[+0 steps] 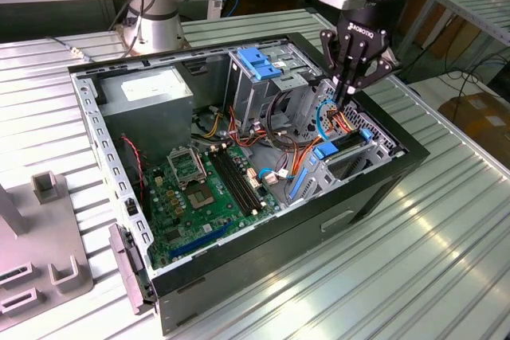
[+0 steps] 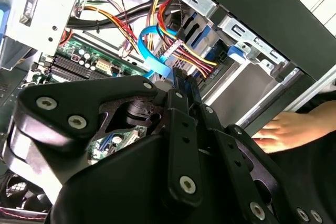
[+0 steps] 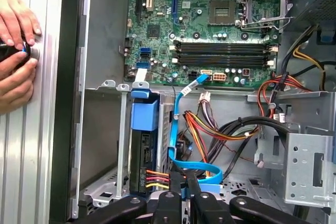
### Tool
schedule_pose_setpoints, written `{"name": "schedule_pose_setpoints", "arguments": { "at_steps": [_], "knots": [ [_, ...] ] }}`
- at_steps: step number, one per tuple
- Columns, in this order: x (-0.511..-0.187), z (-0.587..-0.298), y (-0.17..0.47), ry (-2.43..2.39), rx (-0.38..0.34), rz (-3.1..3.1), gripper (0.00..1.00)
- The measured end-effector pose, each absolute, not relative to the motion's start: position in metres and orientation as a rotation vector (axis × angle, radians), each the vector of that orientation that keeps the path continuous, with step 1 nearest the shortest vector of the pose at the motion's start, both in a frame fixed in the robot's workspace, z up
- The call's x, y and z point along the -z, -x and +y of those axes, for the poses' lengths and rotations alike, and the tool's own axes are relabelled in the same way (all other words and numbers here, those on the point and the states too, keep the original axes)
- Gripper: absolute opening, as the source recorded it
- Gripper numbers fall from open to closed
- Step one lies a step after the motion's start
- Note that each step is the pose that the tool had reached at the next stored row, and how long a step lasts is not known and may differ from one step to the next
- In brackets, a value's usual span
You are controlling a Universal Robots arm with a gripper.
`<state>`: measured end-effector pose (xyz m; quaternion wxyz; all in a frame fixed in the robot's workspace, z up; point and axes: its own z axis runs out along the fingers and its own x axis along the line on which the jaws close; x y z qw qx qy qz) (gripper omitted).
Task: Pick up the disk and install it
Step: 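Insert the second disk wire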
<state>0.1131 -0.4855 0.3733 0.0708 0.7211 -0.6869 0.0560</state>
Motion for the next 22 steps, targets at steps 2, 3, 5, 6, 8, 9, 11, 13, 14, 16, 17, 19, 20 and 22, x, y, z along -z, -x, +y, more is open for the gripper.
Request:
{"name": "schedule_pose_setpoints", "arguments": {
  "at_steps": [2,3,5,6,8,9,11,13,14,16,17,19,20,22],
  "knots": [
    [-0.373,-0.489,-0.113,-2.182,-0.145,-2.078,0.16],
    [-0.373,-0.491,-0.113,-2.187,-0.136,-2.083,0.16],
    [-0.373,-0.496,-0.113,-2.198,-0.117,-2.092,0.16],
    [-0.373,-0.498,-0.113,-2.201,-0.111,-2.096,0.16],
    [-0.372,-0.503,-0.113,-2.206,-0.102,-2.1,0.16],
    [-0.372,-0.506,-0.113,-2.209,-0.097,-2.102,0.16],
    [-0.372,-0.512,-0.113,-2.214,-0.088,-2.107,0.16],
    [-0.372,-0.521,-0.112,-2.218,-0.081,-2.11,0.16],
    [-0.372,-0.523,-0.112,-2.218,-0.08,-2.11,0.16],
    [-0.371,-0.528,-0.112,-2.218,-0.08,-2.111,0.16],
    [-0.371,-0.529,-0.112,-2.218,-0.08,-2.11,0.16],
    [-0.371,-0.53,-0.112,-2.218,-0.08,-2.111,0.16],
    [-0.371,-0.53,-0.112,-2.218,-0.08,-2.111,0.16],
    [-0.371,-0.53,-0.112,-2.218,-0.08,-2.11,0.16]
  ]
}}
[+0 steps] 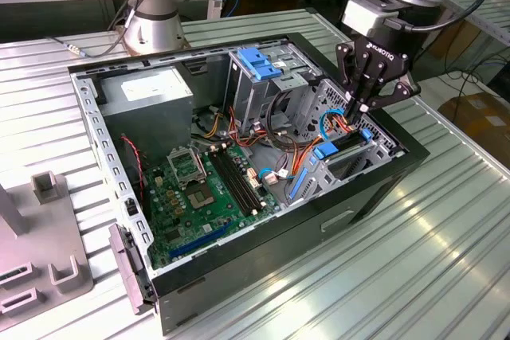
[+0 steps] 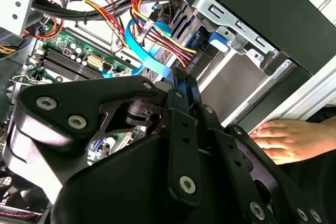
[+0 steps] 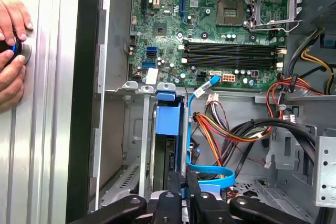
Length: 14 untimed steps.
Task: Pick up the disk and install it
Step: 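Insert the second disk wire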
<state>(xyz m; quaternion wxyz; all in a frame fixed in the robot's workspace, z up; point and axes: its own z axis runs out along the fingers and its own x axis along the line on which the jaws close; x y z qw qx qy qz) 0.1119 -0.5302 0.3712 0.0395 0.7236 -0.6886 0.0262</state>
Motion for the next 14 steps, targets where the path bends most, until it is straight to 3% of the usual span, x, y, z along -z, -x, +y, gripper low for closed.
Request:
{"name": "schedule_pose_setpoints", "arguments": {
  "at_steps": [4,6,7,14],
  "knots": [
    [-0.371,-0.532,-0.112,-2.221,-0.075,-2.113,0.16],
    [-0.369,-0.56,-0.11,-2.25,-0.024,-2.138,0.16],
    [-0.367,-0.56,-0.104,-2.286,-0.001,-2.156,0.16],
    [-0.361,-0.561,-0.094,-2.358,-0.035,-2.15,0.16]
  ]
}}
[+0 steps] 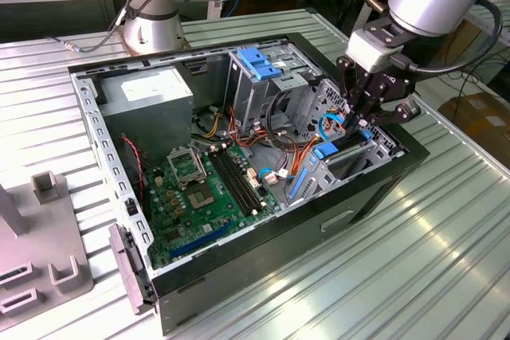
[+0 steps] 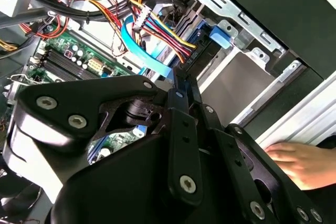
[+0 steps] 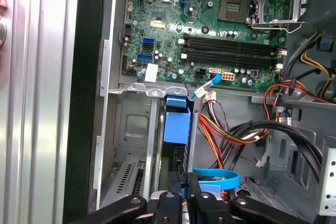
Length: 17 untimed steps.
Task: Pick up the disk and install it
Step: 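Insert the second disk wire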
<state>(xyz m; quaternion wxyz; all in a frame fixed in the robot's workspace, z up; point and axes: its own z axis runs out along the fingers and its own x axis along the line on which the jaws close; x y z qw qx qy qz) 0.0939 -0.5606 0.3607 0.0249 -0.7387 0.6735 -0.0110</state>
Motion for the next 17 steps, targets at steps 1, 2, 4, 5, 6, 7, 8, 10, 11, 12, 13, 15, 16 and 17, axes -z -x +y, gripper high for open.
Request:
{"name": "schedule_pose_setpoints", "arguments": {
  "at_steps": [1,2,4,5,6,7,8,10,11,12,13,15,16,17],
  "knots": [
    [-0.36,-0.561,-0.092,2.284,0.038,2.076,0.16],
    [-0.36,-0.561,-0.091,2.283,0.041,2.072,0.16],
    [-0.36,-0.561,-0.09,2.283,0.044,2.068,0.16],
    [-0.361,-0.561,-0.09,2.283,0.044,2.068,0.16],
    [-0.362,-0.561,-0.09,2.283,0.044,2.068,0.16],
    [-0.364,-0.561,-0.09,2.283,0.045,2.068,0.16],
    [-0.363,-0.561,-0.09,2.282,0.046,2.067,0.16],
    [-0.363,-0.561,-0.087,2.28,0.053,2.063,0.16],
    [-0.363,-0.561,-0.086,2.278,0.058,2.059,0.16],
    [-0.363,-0.561,-0.085,2.276,0.063,2.055,0.16],
    [-0.362,-0.561,-0.084,2.274,0.07,2.051,0.16],
    [-0.361,-0.561,-0.082,2.262,0.092,2.038,0.16],
    [-0.361,-0.561,-0.08,2.26,0.096,2.036,0.16],
    [-0.361,-0.561,-0.078,2.259,0.097,2.035,0.16]
  ]
}}
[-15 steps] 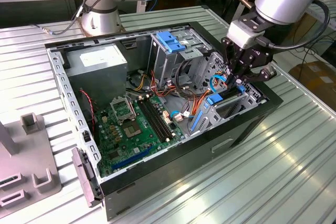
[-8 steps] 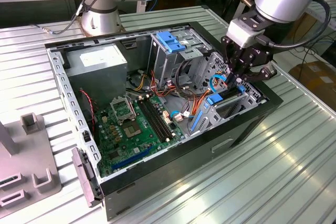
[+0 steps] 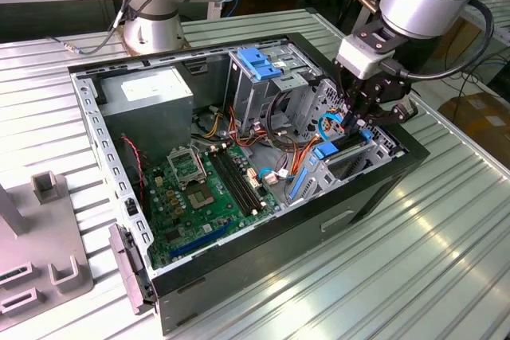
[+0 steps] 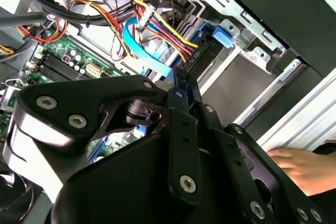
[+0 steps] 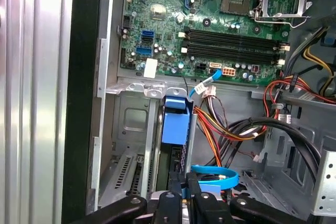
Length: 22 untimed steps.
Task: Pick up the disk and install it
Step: 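Insert the second disk wire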
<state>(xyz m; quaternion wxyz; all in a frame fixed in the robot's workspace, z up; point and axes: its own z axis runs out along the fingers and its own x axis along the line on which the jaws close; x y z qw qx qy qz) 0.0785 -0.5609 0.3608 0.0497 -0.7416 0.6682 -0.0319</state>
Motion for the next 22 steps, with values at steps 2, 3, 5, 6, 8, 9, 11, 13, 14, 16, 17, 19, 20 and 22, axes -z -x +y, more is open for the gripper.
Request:
{"name": "schedule_pose_setpoints", "arguments": {
  "at_steps": [2,3,5,6,8,9,11,13,14,16,17,19,20,22],
  "knots": [
    [-0.361,-0.561,-0.078,2.259,0.098,2.035,0.16],
    [-0.36,-0.561,-0.078,2.257,0.097,2.037,0.16],
    [-0.359,-0.561,-0.078,2.25,0.097,2.047,0.16],
    [-0.358,-0.561,-0.078,2.243,0.097,2.054,0.16],
    [-0.356,-0.561,-0.078,2.237,0.098,2.062,0.16],
    [-0.355,-0.561,-0.078,2.234,0.098,2.065,0.16],
    [-0.353,-0.561,-0.078,2.231,0.098,2.068,0.16],
    [-0.351,-0.561,-0.078,2.227,0.099,2.073,0.16],
    [-0.35,-0.561,-0.078,2.226,0.099,2.074,0.16],
    [-0.349,-0.561,-0.079,2.224,0.099,2.076,0.16],
    [-0.348,-0.561,-0.079,2.222,0.099,2.078,0.16],
    [-0.348,-0.561,-0.08,2.221,0.099,2.079,0.16],
    [-0.347,-0.561,-0.08,2.22,0.099,2.081,0.16],
    [-0.347,-0.561,-0.081,2.219,0.099,2.081,0.16]
  ]
}}
